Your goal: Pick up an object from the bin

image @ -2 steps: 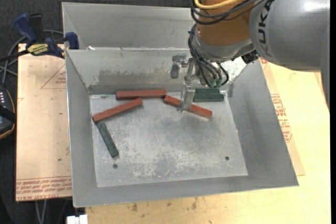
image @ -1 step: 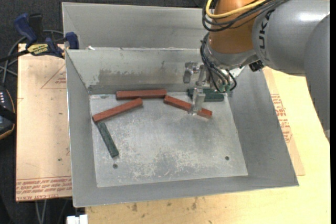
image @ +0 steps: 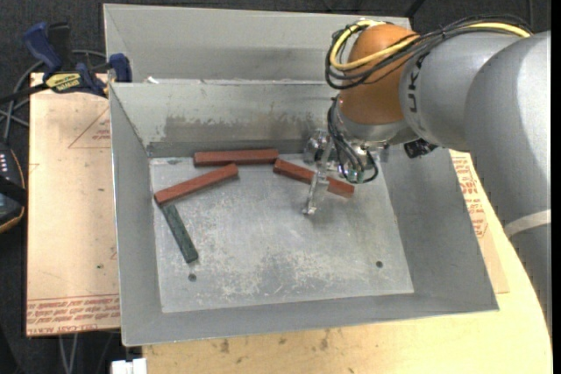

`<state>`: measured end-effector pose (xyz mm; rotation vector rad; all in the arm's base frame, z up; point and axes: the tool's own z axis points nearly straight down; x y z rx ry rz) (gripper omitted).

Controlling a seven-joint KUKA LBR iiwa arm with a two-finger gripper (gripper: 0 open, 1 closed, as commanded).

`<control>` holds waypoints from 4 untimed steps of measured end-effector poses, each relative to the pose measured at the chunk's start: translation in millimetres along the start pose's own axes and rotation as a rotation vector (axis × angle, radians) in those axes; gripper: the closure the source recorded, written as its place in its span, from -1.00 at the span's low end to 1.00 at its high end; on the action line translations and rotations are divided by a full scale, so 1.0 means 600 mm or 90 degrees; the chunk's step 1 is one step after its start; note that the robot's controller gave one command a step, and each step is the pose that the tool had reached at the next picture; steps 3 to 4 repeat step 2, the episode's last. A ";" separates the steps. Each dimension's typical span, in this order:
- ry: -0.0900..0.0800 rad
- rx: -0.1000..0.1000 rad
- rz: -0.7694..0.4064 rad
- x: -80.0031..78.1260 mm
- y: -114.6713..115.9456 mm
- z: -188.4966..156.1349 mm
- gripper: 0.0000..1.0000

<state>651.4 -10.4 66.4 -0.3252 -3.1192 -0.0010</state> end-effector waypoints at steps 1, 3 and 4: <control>-0.005 -0.001 -0.001 -0.004 0.001 -0.008 1.00; -0.011 -0.001 -0.060 0.057 0.015 -0.278 1.00; -0.011 -0.001 -0.060 0.057 0.015 -0.278 1.00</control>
Offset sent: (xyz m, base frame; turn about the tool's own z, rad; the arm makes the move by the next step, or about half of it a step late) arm 0.0000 0.0000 0.0000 0.0000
